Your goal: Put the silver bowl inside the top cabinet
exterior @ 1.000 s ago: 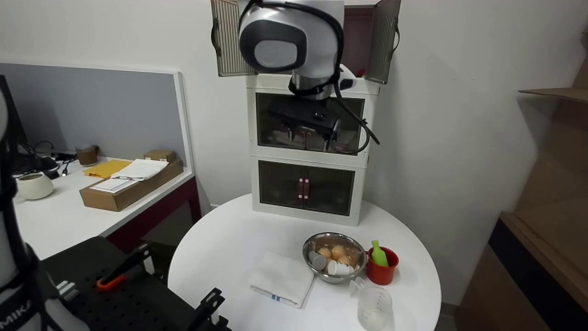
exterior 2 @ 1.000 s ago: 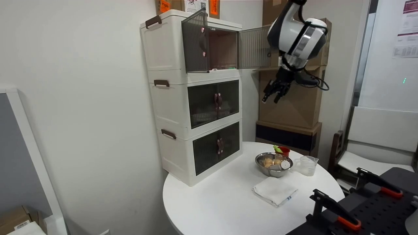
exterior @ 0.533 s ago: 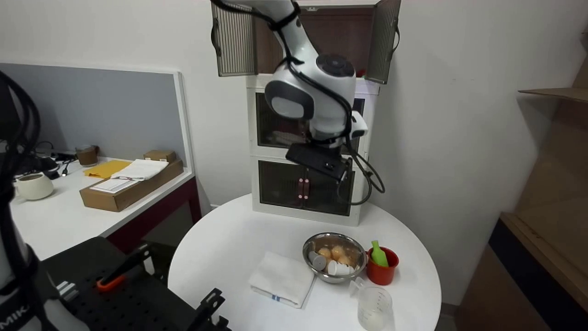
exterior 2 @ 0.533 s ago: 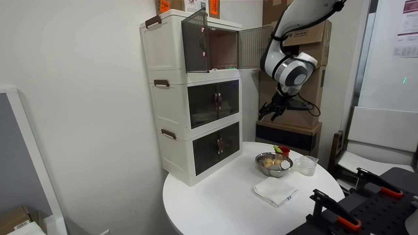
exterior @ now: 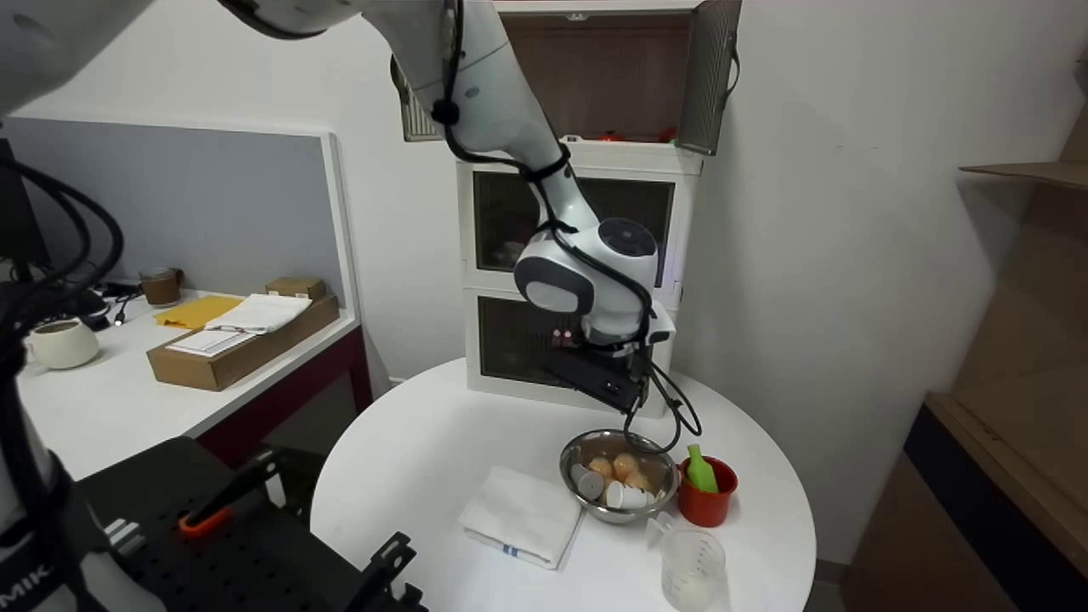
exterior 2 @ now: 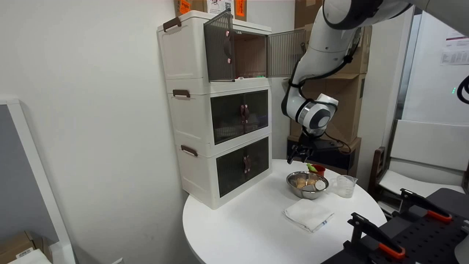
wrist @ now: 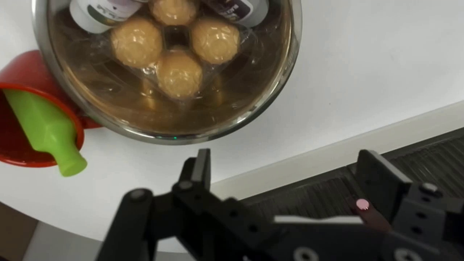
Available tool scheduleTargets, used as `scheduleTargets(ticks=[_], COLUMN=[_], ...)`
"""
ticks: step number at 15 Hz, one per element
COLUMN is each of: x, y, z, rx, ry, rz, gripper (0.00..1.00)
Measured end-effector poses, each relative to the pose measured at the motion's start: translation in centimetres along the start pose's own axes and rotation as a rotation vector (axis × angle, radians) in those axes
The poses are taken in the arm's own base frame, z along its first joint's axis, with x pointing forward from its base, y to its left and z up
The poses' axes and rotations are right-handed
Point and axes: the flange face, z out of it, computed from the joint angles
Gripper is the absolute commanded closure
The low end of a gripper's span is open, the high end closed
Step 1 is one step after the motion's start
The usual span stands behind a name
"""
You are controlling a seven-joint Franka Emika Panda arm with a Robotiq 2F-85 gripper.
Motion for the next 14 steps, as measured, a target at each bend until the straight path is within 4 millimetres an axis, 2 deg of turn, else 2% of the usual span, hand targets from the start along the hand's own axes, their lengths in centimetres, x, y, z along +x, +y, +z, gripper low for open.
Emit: scheduleTargets(ticks=[6,14], x=[1.4,0.2], y=[-0.7,-2.3], z=[3.5,6.9], rx=[0.011,0.052], ry=[-0.063,-0.176], rz=[-0.043,-0.068], gripper=[0.0,0.0])
